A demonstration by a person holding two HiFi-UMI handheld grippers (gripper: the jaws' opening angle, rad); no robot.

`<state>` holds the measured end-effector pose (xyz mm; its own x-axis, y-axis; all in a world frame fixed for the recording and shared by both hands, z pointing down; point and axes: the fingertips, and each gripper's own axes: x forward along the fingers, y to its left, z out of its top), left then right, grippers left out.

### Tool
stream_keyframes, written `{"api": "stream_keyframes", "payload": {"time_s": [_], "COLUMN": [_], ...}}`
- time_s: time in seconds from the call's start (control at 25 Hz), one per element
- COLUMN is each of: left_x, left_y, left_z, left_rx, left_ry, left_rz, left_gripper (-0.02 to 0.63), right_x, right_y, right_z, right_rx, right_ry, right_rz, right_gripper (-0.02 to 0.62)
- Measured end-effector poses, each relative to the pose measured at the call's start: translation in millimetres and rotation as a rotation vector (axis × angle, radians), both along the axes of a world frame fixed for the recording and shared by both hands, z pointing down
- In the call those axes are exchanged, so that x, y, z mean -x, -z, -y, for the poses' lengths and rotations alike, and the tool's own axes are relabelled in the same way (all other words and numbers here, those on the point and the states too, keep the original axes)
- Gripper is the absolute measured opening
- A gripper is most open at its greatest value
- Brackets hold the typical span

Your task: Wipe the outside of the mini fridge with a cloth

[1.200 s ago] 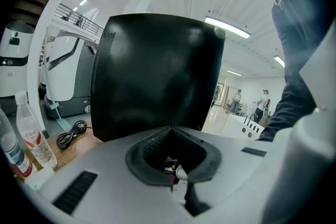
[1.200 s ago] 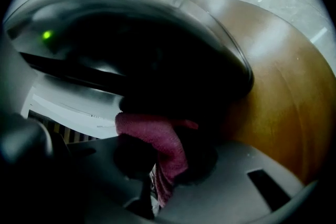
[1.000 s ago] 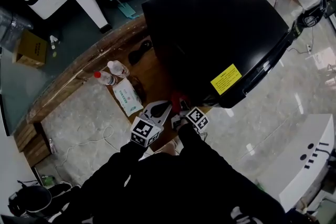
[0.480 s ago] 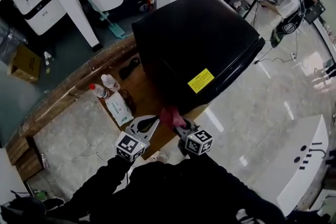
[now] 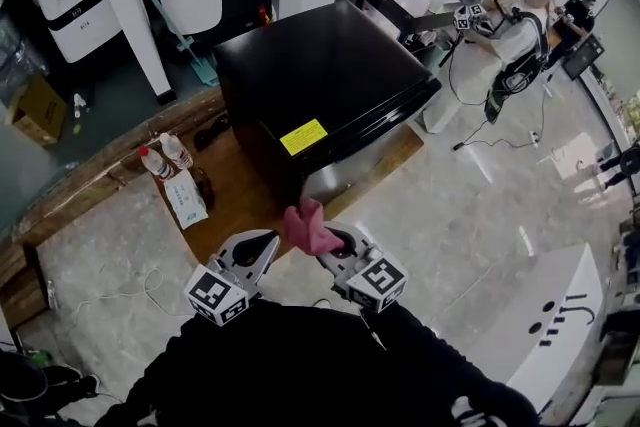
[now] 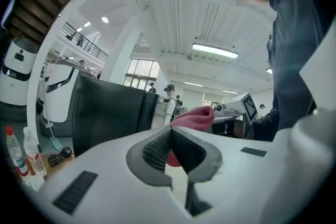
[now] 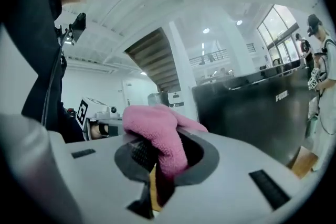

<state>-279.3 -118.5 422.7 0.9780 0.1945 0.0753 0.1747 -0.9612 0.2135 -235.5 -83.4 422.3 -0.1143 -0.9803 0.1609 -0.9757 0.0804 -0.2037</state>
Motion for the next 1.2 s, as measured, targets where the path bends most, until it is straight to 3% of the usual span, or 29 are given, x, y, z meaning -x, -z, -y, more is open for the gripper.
{"api": "stream_keyframes", "payload": {"time_s": [0.2,0.56,1.2], "left_x": [-6,6,7], "left_y": [13,17,21], "left_z": [-46,-106,-129], "left_rx": [-0.03,-0.048,-0.061], "left_ry": [0.042,0.049,0.042], "left_rz": [-0.029,-0.042,-0.042], "left_gripper": [0.006,0.006,0.006], "right_x": [-7,8,12], "right_y": [31,47,46], "right_z": [-45,-103,-133], "right_rx": [-0.083,-0.144,-0.142], "right_ry": [0.021,0.047,0.037], "right_rz": [-0.018,-0.086,-0.108], "right_gripper": [0.051,0.051,0.052]}}
